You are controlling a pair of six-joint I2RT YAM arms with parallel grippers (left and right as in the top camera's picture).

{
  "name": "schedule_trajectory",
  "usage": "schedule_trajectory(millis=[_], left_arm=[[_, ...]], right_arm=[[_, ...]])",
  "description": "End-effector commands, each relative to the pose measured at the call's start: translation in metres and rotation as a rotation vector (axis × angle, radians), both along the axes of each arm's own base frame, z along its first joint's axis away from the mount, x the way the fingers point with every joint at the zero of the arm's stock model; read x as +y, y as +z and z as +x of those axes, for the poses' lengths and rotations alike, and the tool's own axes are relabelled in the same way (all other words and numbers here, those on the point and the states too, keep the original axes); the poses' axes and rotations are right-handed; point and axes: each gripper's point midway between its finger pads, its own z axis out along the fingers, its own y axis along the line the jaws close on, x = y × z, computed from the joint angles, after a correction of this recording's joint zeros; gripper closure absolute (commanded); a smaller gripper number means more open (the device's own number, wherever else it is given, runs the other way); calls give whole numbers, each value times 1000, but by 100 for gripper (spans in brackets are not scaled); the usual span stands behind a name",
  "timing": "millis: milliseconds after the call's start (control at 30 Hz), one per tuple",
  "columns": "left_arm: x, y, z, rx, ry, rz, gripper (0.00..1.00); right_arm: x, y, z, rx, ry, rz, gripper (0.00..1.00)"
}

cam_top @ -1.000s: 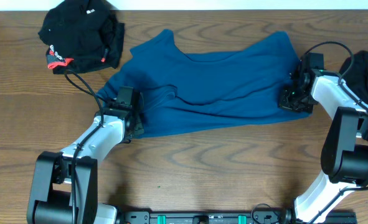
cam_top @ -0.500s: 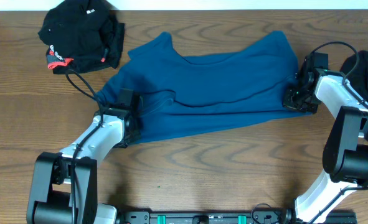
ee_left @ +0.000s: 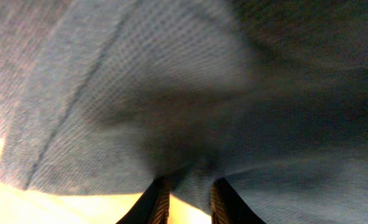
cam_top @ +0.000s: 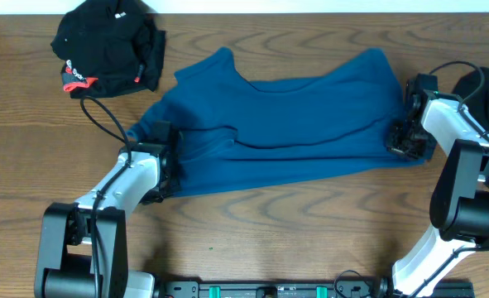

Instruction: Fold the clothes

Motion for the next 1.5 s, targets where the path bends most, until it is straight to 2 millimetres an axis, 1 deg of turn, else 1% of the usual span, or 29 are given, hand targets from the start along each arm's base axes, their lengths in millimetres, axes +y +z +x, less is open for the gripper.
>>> schedule_trajectory(millis=[0, 233, 367, 400, 467, 500, 533, 567, 600, 633, 667, 700, 733, 800, 833, 900, 967, 1067, 1133, 1200, 1267, 1367, 1467], left_arm=[[12, 1, -9, 30, 25, 51, 77], [12, 13, -6, -15, 26, 45, 76], [11, 26, -1, -72, 26, 37, 75], [11, 31, 1, -93, 19, 34, 71], [11, 43, 5, -140, 6, 29, 68], [10, 50, 7, -167, 3, 25, 65], [10, 59, 11, -206, 4, 20, 61], [9, 67, 14, -243, 4, 11, 55], [6, 76, 19, -283, -2, -7, 50], [-1, 87, 25, -331, -30, -44, 48], [-9, 97, 31, -370, -71, -86, 47], [-18, 108, 37, -410, -123, -132, 46], [-28, 122, 43, -454, -172, -175, 42], [-37, 149, 53, -528, -207, -198, 35], [-41, 164, 59, -565, -223, -200, 30], [-50, 192, 71, -624, -275, -202, 24], [-59, 219, 84, -677, -332, -199, 18], [-71, 247, 109, -722, -408, -184, 10], [-75, 255, 129, -725, -417, -180, 4], [-79, 253, 149, -709, -427, -176, 0], [-83, 247, 169, -683, -452, -165, 2], [-89, 233, 206, -654, -456, -160, 2], [-91, 220, 239, -638, -448, -158, 2]], right_arm=[[-39, 3, -23, 60, -129, -184, 90], [-43, 45, -21, -33, -177, -227, 88], [-44, 66, -22, -94, -224, -241, 86], [-44, 70, -21, -109, -225, -243, 84], [-44, 82, -18, -150, -224, -244, 82], [-42, 87, -16, -170, -211, -236, 78], [-38, 92, -10, -198, -179, -214, 66], [-29, 97, -2, -234, -126, -169, 51], [-18, 101, 6, -270, -66, -111, 27], [0, 106, 18, -320, 16, -20, 10], [18, 111, 28, -369, 87, 67, 1], [38, 118, 38, -425, 154, 162, 1], [52, 127, 45, -474, 184, 230, 1], [68, 141, 54, -535, 216, 301, 1], [73, 148, 58, -555, 228, 323, 1], [84, 163, 66, -593, 261, 360, 1], [94, 178, 75, -629, 302, 354, 1], [95, 202, 90, -678, 334, 279, 1], [94, 218, 102, -711, 346, 231, 1], [95, 228, 112, -733, 352, 233, 1], [96, 234, 121, -742, 357, 244, 1], [96, 234, 135, -740, 342, 251, 1], [97, 223, 146, -721, 303, 280, 1]])
